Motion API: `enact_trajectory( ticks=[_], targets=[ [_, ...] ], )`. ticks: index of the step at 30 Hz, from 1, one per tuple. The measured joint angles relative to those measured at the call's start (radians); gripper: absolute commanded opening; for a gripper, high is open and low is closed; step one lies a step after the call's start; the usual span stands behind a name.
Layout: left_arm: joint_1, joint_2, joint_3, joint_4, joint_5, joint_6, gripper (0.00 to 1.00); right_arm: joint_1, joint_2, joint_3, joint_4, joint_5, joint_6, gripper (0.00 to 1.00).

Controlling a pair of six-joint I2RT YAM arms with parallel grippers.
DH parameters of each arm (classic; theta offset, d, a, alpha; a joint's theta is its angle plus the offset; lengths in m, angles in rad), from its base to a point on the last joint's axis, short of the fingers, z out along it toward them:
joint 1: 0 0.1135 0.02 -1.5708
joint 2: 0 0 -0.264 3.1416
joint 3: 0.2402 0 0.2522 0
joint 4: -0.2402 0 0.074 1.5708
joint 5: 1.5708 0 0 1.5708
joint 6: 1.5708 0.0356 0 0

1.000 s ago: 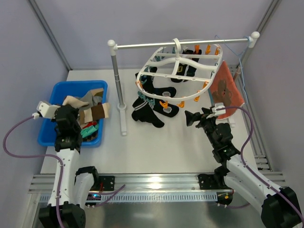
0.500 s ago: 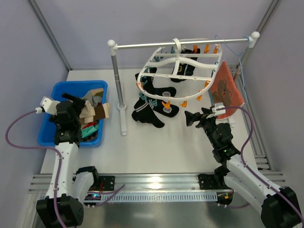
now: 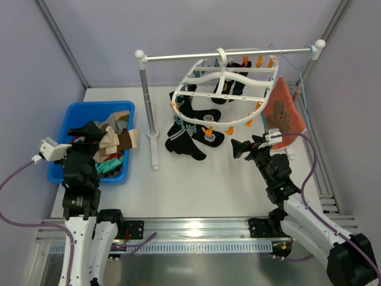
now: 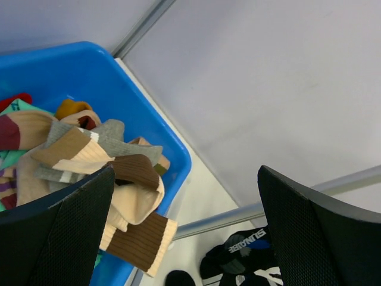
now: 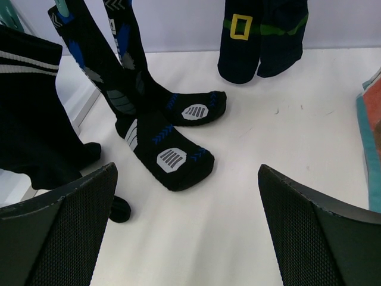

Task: Remove the socks clipped to the hanger
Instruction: Remove the sock from the hanger.

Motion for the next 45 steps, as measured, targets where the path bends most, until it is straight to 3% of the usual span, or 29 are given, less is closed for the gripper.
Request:
enact_trajectory(
  ticks=[3, 8, 14, 18, 25, 29, 38, 45],
  targets=[
    [-0.007, -0.025, -0.002, 0.032, 0.011, 0.008, 1.00, 0.000, 0.013, 0.000, 0.003, -0.006, 0.002, 1.00],
    [-0.092, 0.075, 0.003, 0.115, 0.037, 0.052, 0.99, -0.004, 0.024, 0.000, 0.004, -0.013, 0.008, 1.00],
    [-0.529, 0.311, 0.007, 0.325, -0.159, 0.280, 1.00, -0.014, 0.031, 0.000, 0.006, -0.024, 0.016, 1.00],
    [-0.671, 0.474, -0.012, 0.518, -0.204, 0.419, 1.00, -0.020, 0.045, 0.000, 0.007, -0.024, 0.019, 1.00],
    [-0.735, 0.597, -0.291, 1.003, -0.151, 0.599, 1.00, -0.023, 0.049, 0.000, 0.008, -0.021, 0.020, 1.00],
    [-0.740, 0.604, -0.440, 1.197, -0.084, 0.648, 1.00, -0.024, 0.045, 0.000, 0.007, -0.011, 0.020, 0.99],
    [-0.741, 0.520, -0.562, 1.448, 0.195, 0.677, 1.00, -0.024, 0.045, 0.000, 0.007, 0.000, 0.019, 1.00],
    [-0.751, 0.697, -0.572, 1.515, 0.312, 0.676, 1.00, -0.024, 0.046, 0.000, 0.007, -0.001, 0.019, 0.99]
  ],
)
